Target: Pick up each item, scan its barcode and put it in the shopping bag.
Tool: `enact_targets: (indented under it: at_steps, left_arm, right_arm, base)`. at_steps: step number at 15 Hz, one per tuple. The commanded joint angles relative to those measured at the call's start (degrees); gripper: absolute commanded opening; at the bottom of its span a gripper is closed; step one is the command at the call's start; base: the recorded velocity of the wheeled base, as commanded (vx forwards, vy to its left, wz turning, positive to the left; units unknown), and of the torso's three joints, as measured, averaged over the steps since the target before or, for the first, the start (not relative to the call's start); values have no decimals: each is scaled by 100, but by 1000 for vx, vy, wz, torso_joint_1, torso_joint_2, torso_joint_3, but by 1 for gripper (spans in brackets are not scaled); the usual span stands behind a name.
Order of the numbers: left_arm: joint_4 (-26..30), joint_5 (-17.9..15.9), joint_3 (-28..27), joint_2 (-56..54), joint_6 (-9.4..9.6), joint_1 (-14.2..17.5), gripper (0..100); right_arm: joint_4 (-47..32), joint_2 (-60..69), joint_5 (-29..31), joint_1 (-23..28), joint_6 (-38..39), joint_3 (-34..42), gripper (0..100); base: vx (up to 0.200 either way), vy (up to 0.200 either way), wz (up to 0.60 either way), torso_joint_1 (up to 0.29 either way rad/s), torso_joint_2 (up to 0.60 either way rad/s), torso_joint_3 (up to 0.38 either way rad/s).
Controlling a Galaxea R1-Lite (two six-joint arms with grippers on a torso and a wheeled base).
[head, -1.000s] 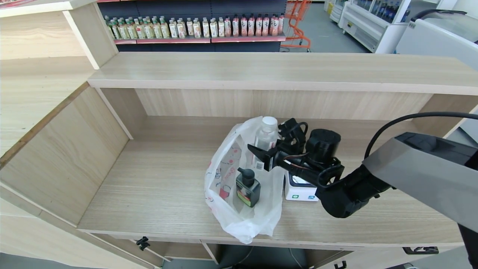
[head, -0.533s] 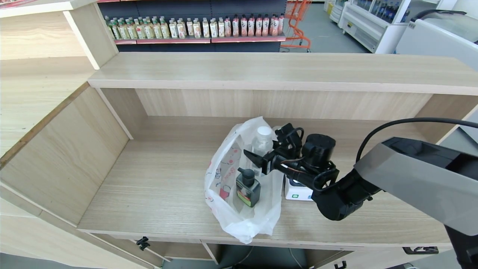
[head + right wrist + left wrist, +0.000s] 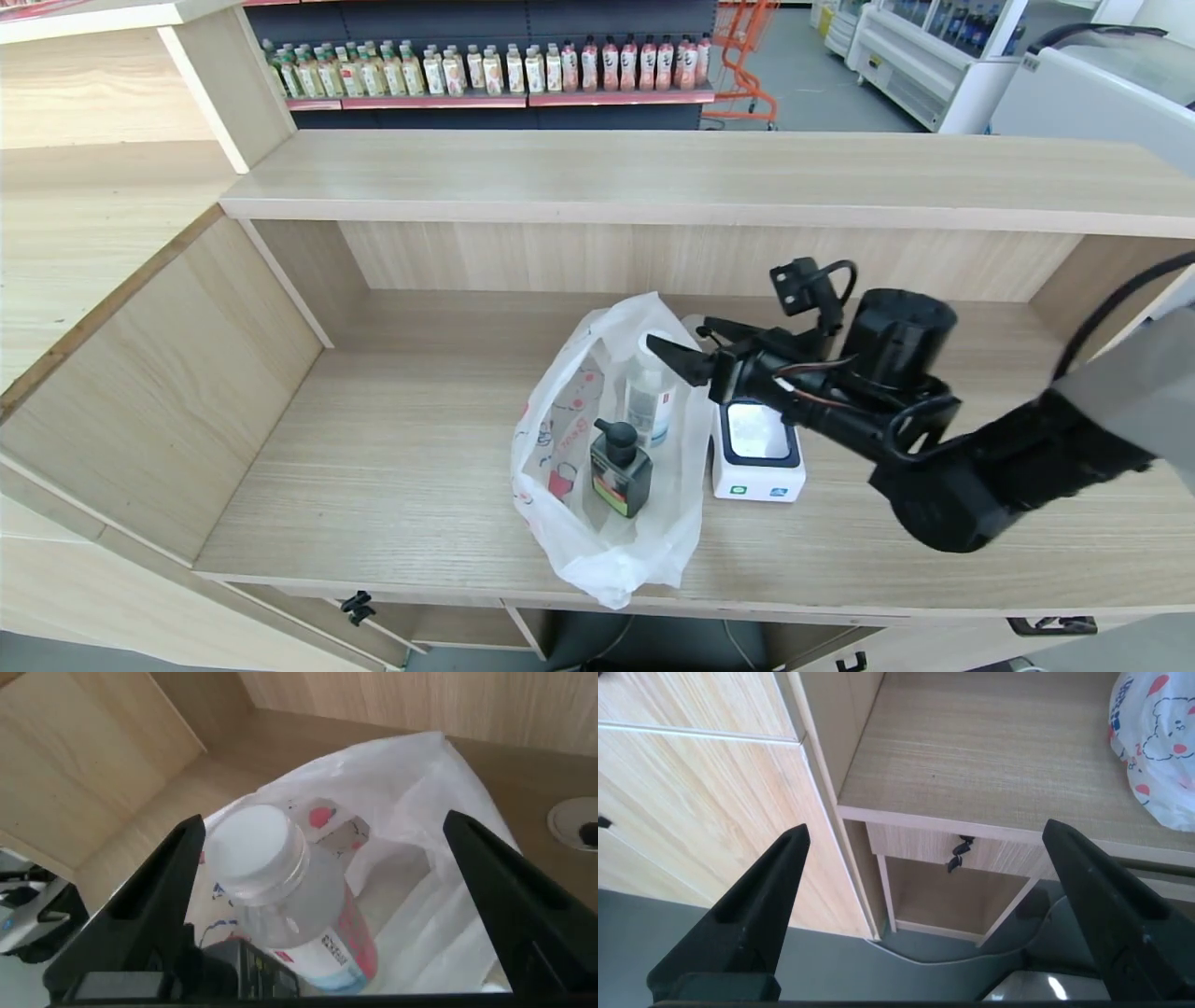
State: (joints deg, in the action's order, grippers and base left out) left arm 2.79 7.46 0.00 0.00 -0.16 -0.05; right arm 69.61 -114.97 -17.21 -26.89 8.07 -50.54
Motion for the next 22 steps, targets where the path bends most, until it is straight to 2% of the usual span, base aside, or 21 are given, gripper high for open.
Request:
enact_targets:
  at_steps: [1,2,3,4,5,6,7,8,10,12,20,21,22]
  left_arm:
    - [2,1,0,0,-2,5,100]
    - [2,1,0,0,-2,5,100]
    - [2,1,0,0,-2,-4,100]
    - [2,1,0,0,-2,-4,100]
    - [2,1,0,0,-2,5,100]
    - [2,1,0,0,-2,5,100]
    - [2,1,0,0,-2,-4,100]
    - [2,1,0,0,-2,5,100]
    - [2,1,0,0,-2,5,100]
    - [2,1,0,0,-2,5,100]
    - [2,1,0,0,-2,-4,100]
    - [2,1,0,0,-2,-4,100]
    - [2,1,0,0,-2,-4,100]
  right_arm:
    - [-1116,3147,-19,510,248,1741,100]
    - [-1723,3947,25,800,230,2154,100]
    - [-2681,4896,43,1221,125,2523,100]
    - [-3419,5608,60,1371,28,2778,100]
    - [-4597,6804,280,1775,-245,3244,100]
    - [-5423,7876,781,2021,-403,3630,100]
    - [-5739,8342,1027,2109,-447,3815,100]
    - [-6328,9528,1343,2390,-772,4334,100]
    - [-6381,10855,1537,2645,-1159,5054,100]
    - [-6952,11453,1607,2672,-1167,5054,100]
    - [-6908,11497,1607,2672,-983,5054,100]
    - [-6917,11497,1607,2672,-983,5054,0]
    - [-6917,11497,1607,2672,-1018,5054,0]
  base:
    - [0,0,0,0,0,0]
    - [0,0,0,0,0,0]
    - [0,0,0,0,0,0]
    - [0,0,0,0,0,0]
    - [0,0,0,0,0,0]
    - [0,0,0,0,0,0]
    - [0,0,0,0,0,0]
    - [0,0,0,0,0,0]
    - [0,0,0,0,0,0]
    - [0,0,0,0,0,0]
    - [0,0,0,0,0,0]
    - [0,0,0,0,0,0]
    - [0,0,0,0,0,0]
